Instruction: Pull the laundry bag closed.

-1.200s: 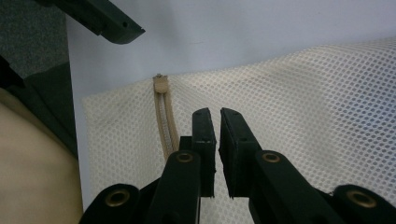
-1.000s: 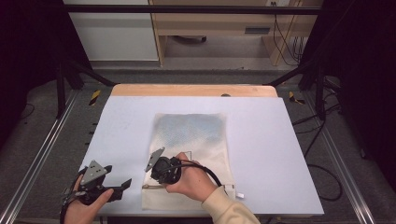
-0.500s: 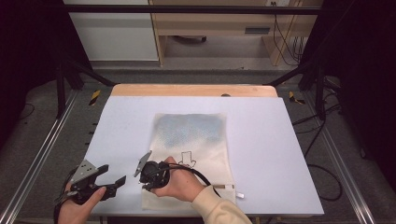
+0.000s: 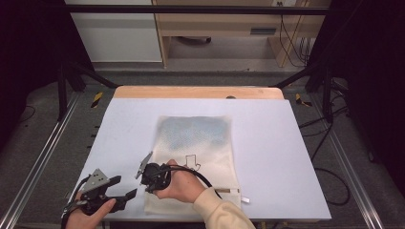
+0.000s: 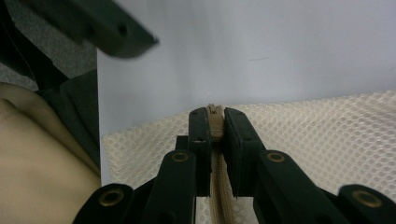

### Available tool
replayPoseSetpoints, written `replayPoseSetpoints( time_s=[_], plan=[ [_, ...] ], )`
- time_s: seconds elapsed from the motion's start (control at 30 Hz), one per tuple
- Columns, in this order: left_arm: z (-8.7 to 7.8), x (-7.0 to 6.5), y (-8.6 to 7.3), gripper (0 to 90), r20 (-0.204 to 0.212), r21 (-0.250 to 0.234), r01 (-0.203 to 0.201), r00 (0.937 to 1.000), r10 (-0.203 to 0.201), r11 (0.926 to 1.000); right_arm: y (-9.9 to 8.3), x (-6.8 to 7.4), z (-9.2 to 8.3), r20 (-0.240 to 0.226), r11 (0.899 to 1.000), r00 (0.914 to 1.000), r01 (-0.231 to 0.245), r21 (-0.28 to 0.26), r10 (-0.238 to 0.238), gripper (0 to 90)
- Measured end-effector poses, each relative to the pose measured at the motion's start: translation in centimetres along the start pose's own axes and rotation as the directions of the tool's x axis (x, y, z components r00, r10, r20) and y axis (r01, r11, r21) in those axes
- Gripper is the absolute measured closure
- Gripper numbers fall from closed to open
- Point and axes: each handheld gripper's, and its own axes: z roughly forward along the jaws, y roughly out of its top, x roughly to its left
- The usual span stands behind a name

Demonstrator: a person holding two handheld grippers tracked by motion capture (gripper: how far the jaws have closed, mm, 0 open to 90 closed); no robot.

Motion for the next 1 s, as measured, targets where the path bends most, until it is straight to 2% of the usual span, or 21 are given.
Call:
replayPoseSetpoints(
  time_s=[0.1,0.17,0.23,0.27,0.47,0.57,0.63,0.67,0.73,0.8,0.9,0.93,0.97,1.0],
  plan=[
    [0.5,-0.4,-0.1,21.6,0.027,0.018,-0.005,0.9996,0.005,0.9998,0.1,0.1,-0.5,0.003,1.000,1.0000,0.002,-0.014,-0.002,82.0],
    [1.2,-1.0,-0.1,21.6,0.061,0.032,-0.007,0.9981,0.005,0.9995,0.3,0.1,-1.1,0.006,1.000,1.0000,0.003,-0.027,-0.003,82.0],
    [1.4,-1.1,0.0,21.5,0.063,0.030,-0.011,0.9980,0.009,0.9995,0.4,0.1,-1.3,0.006,1.000,1.0000,0.002,-0.025,-0.002,82.0],
    [1.8,-1.3,0.1,21.6,0.092,0.027,0.009,0.9957,-0.012,0.9996,0.4,0.1,-1.5,0.006,0.999,1.0000,0.002,-0.033,-0.002,82.0],
    [2.7,-1.5,0.2,26.0,0.102,0.055,-0.004,0.9948,-0.002,0.9985,0.7,0.0,-2.3,0.006,0.999,0.9999,0.009,-0.038,-0.009,82.0],
    [2.9,-1.4,0.3,31.0,0.115,0.050,-0.002,0.9934,-0.004,0.9987,0.9,0.0,-2.6,0.006,0.999,0.9998,0.019,-0.036,-0.019,82.0],
    [3.2,-1.4,0.3,32.7,0.128,0.049,0.013,0.9916,-0.019,0.9987,1.1,0.1,-2.9,0.011,0.999,0.9997,0.024,-0.030,-0.023,82.0],
    [3.4,-1.2,0.2,33.3,0.156,0.049,0.037,0.9868,-0.045,0.9981,1.2,0.1,-3.0,0.013,0.999,0.9996,0.026,-0.029,-0.025,82.1],
    [3.6,-1.1,0.3,40.0,0.168,0.049,0.042,0.9845,-0.049,0.9979,1.3,0.1,-3.2,0.013,0.999,0.9995,0.030,-0.027,-0.030,82.1],
    [3.7,-1.1,0.3,40.9,0.172,0.047,0.047,0.9836,-0.054,0.9978,1.4,0.1,-3.3,0.016,0.999,0.9994,0.033,-0.023,-0.032,82.1],
    [4.2,-0.7,0.6,44.7,0.228,0.048,0.057,0.9714,-0.067,0.9972,1.5,0.0,-3.5,0.013,0.999,0.9993,0.035,-0.022,-0.035,82.1],
    [4.2,-0.7,0.6,46.0,0.228,0.048,0.057,0.9714,-0.067,0.9972,1.5,0.0,-3.5,0.013,0.999,0.9993,0.035,-0.022,-0.035,82.1],
    [4.4,-0.6,0.7,46.0,0.241,0.050,0.061,0.9679,-0.071,0.9969,1.5,0.0,-3.6,0.011,0.999,0.9993,0.036,-0.023,-0.036,82.1],
    [4.8,-0.4,0.7,46.6,0.264,0.056,0.076,0.9604,-0.088,0.9956,1.4,0.0,-3.7,0.012,0.999,0.9992,0.039,-0.023,-0.038,82.1]
  ],
)
